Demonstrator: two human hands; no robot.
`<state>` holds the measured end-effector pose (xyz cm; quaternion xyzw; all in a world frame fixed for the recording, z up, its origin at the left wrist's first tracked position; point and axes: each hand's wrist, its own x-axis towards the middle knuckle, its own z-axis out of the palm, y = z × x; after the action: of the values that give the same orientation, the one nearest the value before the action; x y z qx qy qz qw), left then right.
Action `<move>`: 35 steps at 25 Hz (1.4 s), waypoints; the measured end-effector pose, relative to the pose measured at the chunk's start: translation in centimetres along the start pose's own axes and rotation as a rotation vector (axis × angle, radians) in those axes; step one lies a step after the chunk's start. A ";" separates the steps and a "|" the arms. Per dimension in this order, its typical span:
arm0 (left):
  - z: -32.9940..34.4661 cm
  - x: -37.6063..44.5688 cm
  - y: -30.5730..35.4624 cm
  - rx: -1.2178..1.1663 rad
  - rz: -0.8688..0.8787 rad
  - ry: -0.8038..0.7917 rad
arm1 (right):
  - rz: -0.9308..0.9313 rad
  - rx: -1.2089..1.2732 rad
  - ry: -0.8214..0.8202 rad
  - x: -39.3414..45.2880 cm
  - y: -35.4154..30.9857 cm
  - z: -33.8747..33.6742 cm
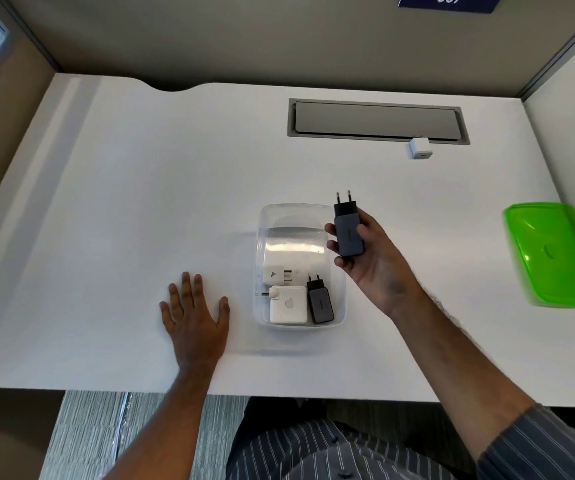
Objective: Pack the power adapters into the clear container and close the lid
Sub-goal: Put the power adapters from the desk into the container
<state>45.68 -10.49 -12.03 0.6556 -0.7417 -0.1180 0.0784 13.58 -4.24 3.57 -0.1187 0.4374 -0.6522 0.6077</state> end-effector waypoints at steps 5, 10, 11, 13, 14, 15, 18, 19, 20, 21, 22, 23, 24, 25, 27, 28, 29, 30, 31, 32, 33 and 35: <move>0.1 -0.1 -0.1 0.007 0.007 0.009 | -0.008 -0.782 0.039 2.4 1.3 2.0; 0.2 0.0 0.0 0.001 0.003 0.014 | 0.068 -1.364 -0.012 5.1 3.5 2.6; 0.2 0.0 0.0 0.000 0.002 0.015 | 0.075 -1.435 -0.010 5.6 4.1 2.7; 0.1 0.0 -0.1 0.000 -0.001 0.018 | 0.072 -1.559 -0.022 6.5 5.1 2.8; 0.1 0.0 -0.1 0.001 0.000 0.018 | 0.073 -1.608 -0.024 6.8 5.5 2.9; 0.1 0.0 -0.1 0.002 0.000 0.018 | 0.082 -1.638 -0.021 7.0 5.7 3.0; 0.1 0.0 -0.1 -0.005 0.005 0.018 | 0.132 -1.671 -0.046 7.8 6.1 3.1; 0.1 0.0 -0.1 -0.006 0.008 0.020 | 0.156 -1.681 -0.061 8.1 6.1 2.9; 0.1 0.0 -0.1 -0.004 0.010 0.022 | 0.177 -1.687 -0.071 8.4 6.0 2.7; 0.1 0.0 -0.1 0.000 0.009 0.020 | 0.189 -1.690 -0.076 8.8 6.0 2.6; 0.1 0.0 -0.2 0.003 0.008 0.017 | 0.184 -1.698 -0.080 9.1 5.9 2.5; 0.1 0.0 -0.2 0.005 0.009 0.014 | 0.161 -1.711 -0.085 9.5 5.9 2.4; 0.1 0.0 -0.2 0.005 0.010 0.014 | 0.134 -1.726 -0.092 9.9 5.9 2.3; 0.1 0.0 -0.2 0.004 0.009 0.013 | 0.112 -1.739 -0.099 10.2 5.9 2.2; 0.0 0.0 -0.1 0.002 0.008 0.013 | 0.097 -1.769 -0.112 10.5 6.2 2.0; 0.0 0.0 -0.1 0.003 0.007 0.015 | 0.092 -1.793 -0.114 10.6 6.4 1.8; 0.0 0.0 -0.1 0.003 0.007 0.017 | 0.082 -1.829 -0.110 10.6 6.7 1.7; 0.0 0.0 -0.1 0.003 0.008 0.016 | 0.073 -1.870 -0.101 10.6 6.9 1.6; 0.1 0.0 -0.1 0.002 0.009 0.012 | 0.067 -1.908 -0.095 10.6 7.2 1.6; 0.1 0.0 -0.1 0.003 0.009 0.008 | 0.066 -1.940 -0.097 10.6 7.3 1.6; 0.1 0.0 -0.1 0.003 0.009 0.005 | 0.068 -1.961 -0.104 10.6 7.3 1.7; 0.0 0.0 -0.2 -0.001 0.009 0.006 | 0.056 -1.969 -0.123 10.3 7.1 1.8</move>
<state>45.85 -10.50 -12.08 0.6525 -0.7444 -0.1160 0.0815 17.33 -13.40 -4.30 -0.5947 0.7552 0.0249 0.2746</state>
